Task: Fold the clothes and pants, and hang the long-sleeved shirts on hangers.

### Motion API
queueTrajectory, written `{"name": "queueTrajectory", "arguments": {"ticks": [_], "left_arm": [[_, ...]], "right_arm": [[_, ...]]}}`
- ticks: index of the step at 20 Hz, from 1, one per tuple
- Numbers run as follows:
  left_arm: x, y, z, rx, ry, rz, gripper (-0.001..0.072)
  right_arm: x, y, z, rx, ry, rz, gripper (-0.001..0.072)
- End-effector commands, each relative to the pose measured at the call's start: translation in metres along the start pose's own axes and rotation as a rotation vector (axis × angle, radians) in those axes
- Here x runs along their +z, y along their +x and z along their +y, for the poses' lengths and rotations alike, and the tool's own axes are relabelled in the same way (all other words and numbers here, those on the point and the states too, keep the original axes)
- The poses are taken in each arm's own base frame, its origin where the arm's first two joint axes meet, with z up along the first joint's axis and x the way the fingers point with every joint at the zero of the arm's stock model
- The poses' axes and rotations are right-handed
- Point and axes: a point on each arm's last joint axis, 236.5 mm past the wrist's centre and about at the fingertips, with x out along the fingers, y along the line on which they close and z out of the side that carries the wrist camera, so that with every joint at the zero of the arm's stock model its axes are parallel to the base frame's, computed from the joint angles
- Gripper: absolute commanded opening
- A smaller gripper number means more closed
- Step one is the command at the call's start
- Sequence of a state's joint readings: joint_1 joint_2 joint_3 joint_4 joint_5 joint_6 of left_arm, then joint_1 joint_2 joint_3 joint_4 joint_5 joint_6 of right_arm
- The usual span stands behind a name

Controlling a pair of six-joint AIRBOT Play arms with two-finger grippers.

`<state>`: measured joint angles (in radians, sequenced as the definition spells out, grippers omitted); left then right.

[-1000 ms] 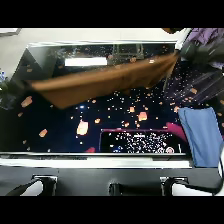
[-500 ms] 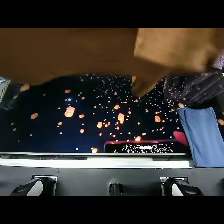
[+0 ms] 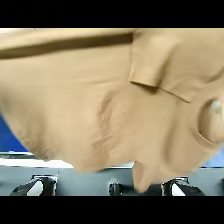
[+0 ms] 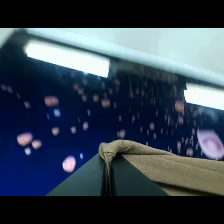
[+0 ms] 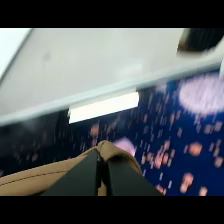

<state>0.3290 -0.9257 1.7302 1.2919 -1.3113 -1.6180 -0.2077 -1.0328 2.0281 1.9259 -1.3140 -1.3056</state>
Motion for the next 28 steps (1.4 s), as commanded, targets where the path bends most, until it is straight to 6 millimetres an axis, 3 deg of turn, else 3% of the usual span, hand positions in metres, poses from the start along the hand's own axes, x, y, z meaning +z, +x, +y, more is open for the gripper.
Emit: {"name": "queueTrajectory", "arguments": {"ticks": [1, 5, 7, 10, 12, 14, 17, 21, 24, 28], "left_arm": [[-0.074, 0.105, 0.013, -0.052, -0.012, 0.301, 0.0011], [-0.175, 0.233, 0.025, -0.041, -0.013, 0.573, 0.0011], [-0.210, 0.288, 0.024, -0.037, -0.016, 0.610, 0.0011], [-0.241, 0.344, 0.022, -0.024, -0.053, 0.604, 0.0011], [-0.246, 0.364, 0.021, -0.023, -0.055, 0.587, 0.0011], [-0.243, 0.368, 0.023, -0.022, -0.056, 0.581, 0.0011], [-0.248, 0.354, 0.023, -0.023, -0.059, 0.636, 0.0011], [-0.288, 0.314, 0.021, -0.027, -0.057, 0.874, 0.0011], [-0.318, 0.287, 0.022, -0.021, -0.066, 1.031, 0.0011], [-0.355, 0.266, 0.024, -0.011, -0.074, 1.161, 0.0011]], "right_arm": [[-0.090, 0.115, -0.043, -0.013, 0.195, 0.369, 0.0029], [-0.210, 0.239, -0.104, -0.148, 0.218, 0.629, 0.0029], [-0.261, 0.294, -0.124, -0.181, 0.220, 0.668, 0.0029], [-0.309, 0.359, -0.148, -0.198, 0.277, 0.633, 0.0029], [-0.323, 0.379, -0.166, -0.224, 0.322, 0.603, 0.0029], [-0.323, 0.384, -0.178, -0.242, 0.314, 0.588, 0.0029], [-0.322, 0.369, -0.187, -0.276, 0.292, 0.642, 0.0029], [-0.326, 0.325, -0.203, -0.385, 0.180, 0.775, 0.0029], [-0.341, 0.291, -0.215, -0.462, 0.127, 0.916, 0.0029], [-0.355, 0.265, -0.218, -0.493, 0.101, 1.039, 0.0029]]}}
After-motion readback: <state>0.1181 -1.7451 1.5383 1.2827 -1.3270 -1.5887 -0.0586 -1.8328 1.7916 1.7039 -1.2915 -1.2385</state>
